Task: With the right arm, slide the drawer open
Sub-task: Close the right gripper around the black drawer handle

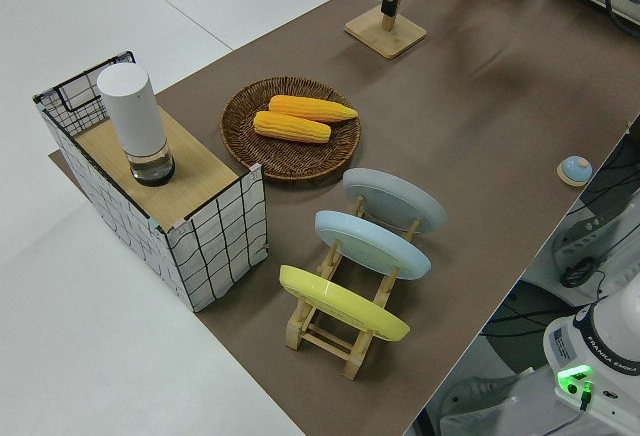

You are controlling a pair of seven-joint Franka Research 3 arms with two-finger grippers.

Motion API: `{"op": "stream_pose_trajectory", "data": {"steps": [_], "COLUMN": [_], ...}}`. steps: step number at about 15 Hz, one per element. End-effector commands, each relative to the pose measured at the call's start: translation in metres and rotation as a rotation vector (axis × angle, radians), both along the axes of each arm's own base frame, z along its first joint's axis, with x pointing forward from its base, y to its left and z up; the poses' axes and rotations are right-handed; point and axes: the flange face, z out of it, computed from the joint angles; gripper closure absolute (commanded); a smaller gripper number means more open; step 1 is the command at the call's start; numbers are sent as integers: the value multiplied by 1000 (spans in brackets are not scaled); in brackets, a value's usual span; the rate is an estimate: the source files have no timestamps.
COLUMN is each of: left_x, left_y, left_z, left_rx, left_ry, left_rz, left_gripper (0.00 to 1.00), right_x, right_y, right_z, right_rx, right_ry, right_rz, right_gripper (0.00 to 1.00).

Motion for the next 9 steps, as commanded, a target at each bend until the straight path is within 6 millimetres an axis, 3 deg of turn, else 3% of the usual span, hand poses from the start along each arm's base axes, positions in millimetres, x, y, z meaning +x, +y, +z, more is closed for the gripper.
{"op": "stream_pose_trajectory", "data": {"steps": [1,4,5,9], "left_x": [2,2,2,2], "left_y": [1,1,1,1], "left_z": [3,4,4,3], "left_rx": [16,16,16,16], "left_ry": [6,5,5,6], "left_rz": [-12,-12,-12,-12], "left_gripper": [7,7,7,7], "right_x": [4,5,4,3], "right_y": [-11,-14,-12,-8], "right_z": [-9,-11,-10,-11], "right_rx": [-9,-11,-11,-18], "right_ry": [-7,-4,-5,-2], "right_rz": [37,37,39,37], "right_gripper": [426,884,987,1000]}}
